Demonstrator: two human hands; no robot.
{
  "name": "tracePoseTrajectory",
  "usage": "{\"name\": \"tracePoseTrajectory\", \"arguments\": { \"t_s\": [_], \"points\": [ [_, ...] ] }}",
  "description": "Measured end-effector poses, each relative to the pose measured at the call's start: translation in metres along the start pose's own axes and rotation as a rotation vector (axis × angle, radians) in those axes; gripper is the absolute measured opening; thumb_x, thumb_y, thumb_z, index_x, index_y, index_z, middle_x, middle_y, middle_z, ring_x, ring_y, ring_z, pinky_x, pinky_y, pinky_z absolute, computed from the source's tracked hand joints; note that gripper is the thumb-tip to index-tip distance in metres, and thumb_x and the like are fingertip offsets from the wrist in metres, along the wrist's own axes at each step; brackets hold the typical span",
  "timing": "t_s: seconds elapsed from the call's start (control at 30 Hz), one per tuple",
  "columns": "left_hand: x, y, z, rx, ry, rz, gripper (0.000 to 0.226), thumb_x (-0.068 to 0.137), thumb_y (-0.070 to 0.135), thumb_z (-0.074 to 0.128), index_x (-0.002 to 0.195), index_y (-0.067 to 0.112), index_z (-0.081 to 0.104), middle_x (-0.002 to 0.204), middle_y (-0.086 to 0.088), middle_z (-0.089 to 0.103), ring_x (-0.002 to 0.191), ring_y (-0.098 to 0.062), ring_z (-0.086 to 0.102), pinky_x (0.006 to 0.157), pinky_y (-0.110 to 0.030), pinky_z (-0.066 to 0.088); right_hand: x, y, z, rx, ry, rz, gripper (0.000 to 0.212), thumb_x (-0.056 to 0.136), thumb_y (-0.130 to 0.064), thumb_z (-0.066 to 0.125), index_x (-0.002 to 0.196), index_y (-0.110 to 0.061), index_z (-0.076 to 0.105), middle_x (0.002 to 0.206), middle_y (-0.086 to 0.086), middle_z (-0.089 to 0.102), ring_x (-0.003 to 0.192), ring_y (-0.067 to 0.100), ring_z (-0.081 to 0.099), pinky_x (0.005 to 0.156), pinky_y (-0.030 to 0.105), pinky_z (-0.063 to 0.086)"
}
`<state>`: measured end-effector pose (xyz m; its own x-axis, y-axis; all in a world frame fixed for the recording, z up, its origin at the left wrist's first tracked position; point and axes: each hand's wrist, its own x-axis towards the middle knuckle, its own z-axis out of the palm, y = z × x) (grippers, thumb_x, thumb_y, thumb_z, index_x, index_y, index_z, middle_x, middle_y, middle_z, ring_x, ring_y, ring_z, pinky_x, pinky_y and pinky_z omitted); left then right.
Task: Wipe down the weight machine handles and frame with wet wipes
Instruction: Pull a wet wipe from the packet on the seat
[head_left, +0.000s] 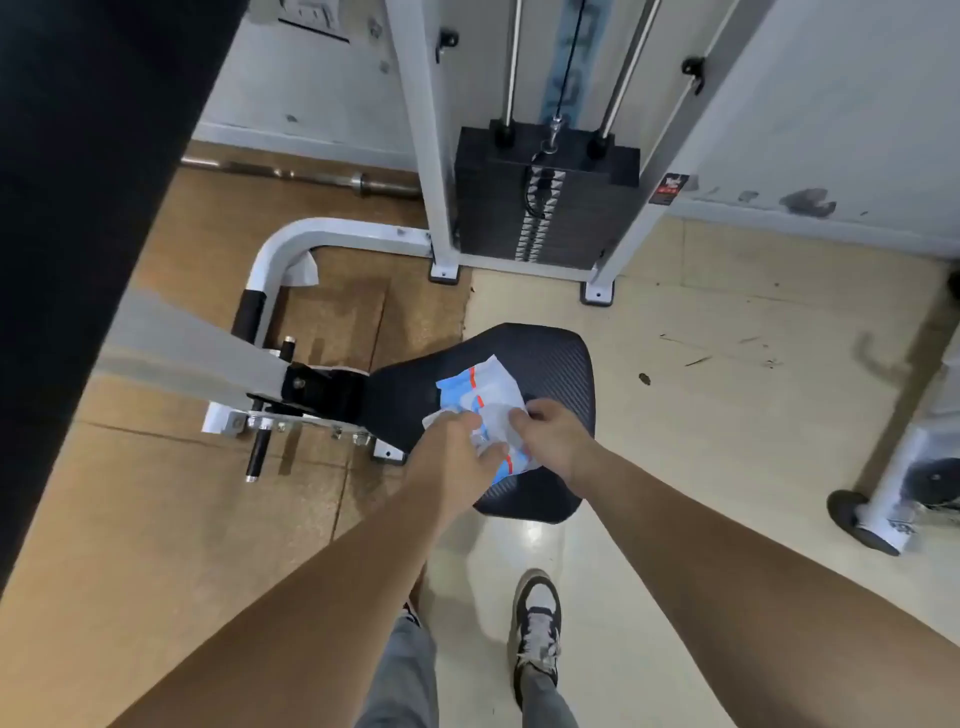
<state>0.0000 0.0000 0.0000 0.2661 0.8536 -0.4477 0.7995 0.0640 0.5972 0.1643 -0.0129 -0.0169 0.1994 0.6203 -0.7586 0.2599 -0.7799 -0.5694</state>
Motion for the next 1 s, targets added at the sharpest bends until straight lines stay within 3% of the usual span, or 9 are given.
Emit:
{"name": "tracePoseTrajectory", "arguments": {
  "t_s": [0.1, 0.2, 0.33, 0.43, 0.53, 0.7, 0.77, 0.83, 1.0],
  "points": [
    [0.01, -0.011, 0.016, 0.018, 0.03, -0.009, 0.03, 0.085, 0.038, 0.075, 0.102, 0.017, 0.065, 0.1, 0.002, 0.057, 0.086, -0.015, 0.055, 0.068, -0.025, 0.043, 0.023, 0.019, 0.006, 0.095, -0.011, 0.067, 0.04, 0.102, -0.049, 0.061, 0.131, -0.021, 0.062, 0.131, 0.005, 0.067, 0.103, 0.019, 0.072, 0.076, 0.024, 0.056],
    [0.017, -0.014, 0.025, 0.065, 0.055, 0.032, 0.03, 0.086, 0.037, 0.076, 0.106, 0.02, 0.063, 0.102, 0.004, 0.057, 0.089, -0.014, 0.058, 0.068, -0.028, 0.048, 0.04, 0.032, 0.008, 0.101, -0.04, 0.093, 0.037, 0.096, -0.059, 0.066, 0.116, -0.028, 0.065, 0.13, 0.006, 0.068, 0.103, 0.019, 0.075, 0.086, 0.03, 0.061],
    [0.022, -0.016, 0.026, -0.049, 0.07, 0.058, 0.016, 0.096, 0.031, 0.068, 0.104, 0.016, 0.07, 0.098, 0.003, 0.067, 0.085, -0.01, 0.062, 0.068, -0.019, 0.049, 0.055, 0.036, 0.014, 0.095, -0.03, 0.107, 0.074, 0.061, -0.085, 0.068, 0.114, -0.033, 0.063, 0.13, 0.005, 0.065, 0.112, 0.026, 0.071, 0.092, 0.042, 0.064],
    [0.018, -0.018, 0.021, -0.163, 0.039, -0.014, 0.021, 0.103, 0.032, 0.059, 0.102, 0.017, 0.073, 0.091, 0.006, 0.07, 0.08, -0.007, 0.066, 0.061, -0.006, 0.044, 0.066, 0.044, 0.021, 0.064, 0.025, 0.097, 0.08, 0.055, -0.094, 0.064, 0.11, -0.036, 0.061, 0.128, 0.003, 0.066, 0.119, 0.029, 0.067, 0.096, 0.046, 0.062],
    [0.016, -0.017, 0.016, -0.294, 0.05, -0.127, 0.027, 0.105, 0.032, 0.055, 0.092, 0.016, 0.072, 0.075, 0.01, 0.063, 0.066, -0.001, 0.062, 0.054, -0.005, 0.04, 0.068, 0.044, 0.02, 0.066, 0.018, 0.108, 0.088, 0.05, -0.099, 0.059, 0.112, -0.036, 0.061, 0.127, 0.003, 0.067, 0.118, 0.028, 0.067, 0.097, 0.047, 0.061],
    [0.015, -0.013, 0.01, -0.602, 0.093, -0.295, 0.027, 0.105, 0.032, 0.057, 0.1, 0.011, 0.072, 0.09, 0.001, 0.07, 0.077, 0.004, 0.07, 0.06, -0.013, 0.055, 0.068, 0.045, 0.018, 0.05, -0.018, 0.104, 0.115, 0.029, -0.112, 0.052, 0.115, -0.036, 0.059, 0.129, 0.003, 0.065, 0.116, 0.027, 0.067, 0.092, 0.046, 0.064],
    [0.016, -0.012, 0.009, -0.671, 0.143, -0.366, 0.025, 0.104, 0.03, 0.058, 0.088, 0.018, 0.072, 0.091, -0.004, 0.072, 0.084, -0.01, 0.074, 0.074, -0.031, 0.064, 0.067, 0.045, 0.018, 0.051, -0.012, 0.105, 0.115, 0.029, -0.112, 0.051, 0.115, -0.037, 0.058, 0.13, 0.002, 0.064, 0.118, 0.027, 0.066, 0.095, 0.048, 0.063],
    [0.016, -0.009, 0.008, -0.702, 0.161, -0.447, 0.022, 0.104, 0.028, 0.057, 0.084, 0.027, 0.067, 0.094, -0.002, 0.072, 0.089, -0.017, 0.074, 0.083, -0.038, 0.065, 0.065, 0.043, 0.017, 0.047, -0.027, 0.109, 0.102, 0.04, -0.107, 0.054, 0.115, -0.038, 0.057, 0.131, 0.002, 0.062, 0.119, 0.027, 0.065, 0.096, 0.048, 0.062],
    [0.026, -0.007, 0.008, -0.544, 0.159, -0.398, 0.015, 0.105, 0.021, 0.048, 0.109, 0.021, 0.063, 0.108, 0.002, 0.064, 0.088, -0.005, 0.062, 0.063, -0.014, 0.049, 0.064, 0.035, 0.016, 0.064, -0.041, 0.142, 0.09, 0.049, -0.096, 0.062, 0.113, -0.034, 0.06, 0.129, 0.0, 0.056, 0.119, 0.029, 0.064, 0.096, 0.048, 0.062]
  ]
}}
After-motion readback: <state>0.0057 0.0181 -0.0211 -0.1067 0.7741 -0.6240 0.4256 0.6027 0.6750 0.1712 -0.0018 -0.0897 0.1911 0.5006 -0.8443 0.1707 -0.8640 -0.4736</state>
